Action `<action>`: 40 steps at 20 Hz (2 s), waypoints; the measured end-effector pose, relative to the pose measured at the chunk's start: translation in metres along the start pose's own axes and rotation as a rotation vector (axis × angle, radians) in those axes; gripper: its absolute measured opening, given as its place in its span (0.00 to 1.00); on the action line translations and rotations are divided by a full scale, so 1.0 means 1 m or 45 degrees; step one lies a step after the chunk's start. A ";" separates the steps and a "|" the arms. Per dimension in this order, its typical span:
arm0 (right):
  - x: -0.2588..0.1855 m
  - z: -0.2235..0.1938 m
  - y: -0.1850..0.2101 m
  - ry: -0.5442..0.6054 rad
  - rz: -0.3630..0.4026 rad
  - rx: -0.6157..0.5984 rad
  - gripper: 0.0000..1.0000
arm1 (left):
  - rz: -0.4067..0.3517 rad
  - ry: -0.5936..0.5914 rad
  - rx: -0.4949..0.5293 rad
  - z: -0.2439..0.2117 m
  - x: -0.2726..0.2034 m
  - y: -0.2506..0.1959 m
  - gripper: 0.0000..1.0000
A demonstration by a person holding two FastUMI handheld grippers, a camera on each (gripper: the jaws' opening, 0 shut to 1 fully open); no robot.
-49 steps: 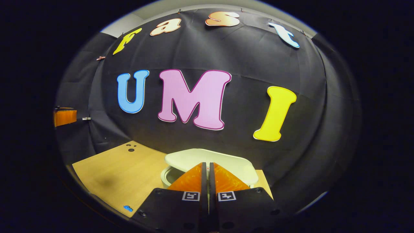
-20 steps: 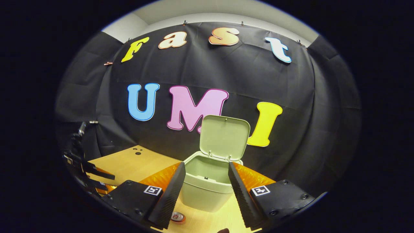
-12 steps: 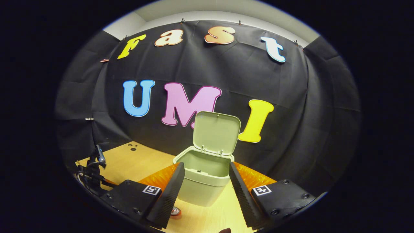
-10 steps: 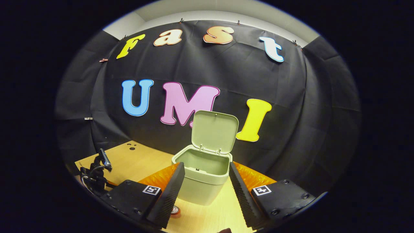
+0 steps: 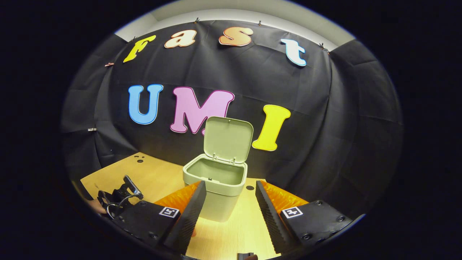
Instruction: Press the lid of the desktop garbage bin to open it, pick up the crumpled paper on the desktop and throw it into the bin, then pick up the pop can on the desktop and drop it into the bin, and finally close the garbage bin lid.
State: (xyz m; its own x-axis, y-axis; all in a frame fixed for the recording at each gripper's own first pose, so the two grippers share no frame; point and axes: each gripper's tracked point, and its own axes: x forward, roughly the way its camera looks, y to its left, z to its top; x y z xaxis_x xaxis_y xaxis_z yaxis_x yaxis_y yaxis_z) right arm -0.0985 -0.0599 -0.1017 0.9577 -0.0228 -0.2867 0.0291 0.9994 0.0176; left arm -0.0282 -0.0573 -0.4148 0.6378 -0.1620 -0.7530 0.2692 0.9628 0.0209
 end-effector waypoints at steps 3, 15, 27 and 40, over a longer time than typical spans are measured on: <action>-0.001 -0.001 -0.001 0.003 -0.008 0.001 0.87 | 0.012 0.056 0.026 -0.008 0.008 0.002 0.50; 0.014 -0.012 0.025 0.024 0.068 -0.009 0.88 | -0.037 -0.109 0.036 0.035 -0.035 0.004 0.31; 0.017 -0.061 0.077 0.163 0.251 0.093 0.88 | -0.091 -0.547 -0.011 0.185 -0.132 -0.004 0.31; 0.007 -0.095 0.080 0.285 0.267 0.158 0.88 | -0.230 -0.925 0.053 0.344 -0.182 -0.043 0.30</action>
State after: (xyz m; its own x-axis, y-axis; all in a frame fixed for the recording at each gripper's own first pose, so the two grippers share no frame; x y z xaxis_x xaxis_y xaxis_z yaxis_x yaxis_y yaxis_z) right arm -0.1170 0.0224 -0.1937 0.8602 0.2027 -0.4679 -0.1140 0.9708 0.2110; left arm 0.0929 -0.1435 -0.0522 0.8931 -0.4326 -0.1232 0.4329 0.9011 -0.0261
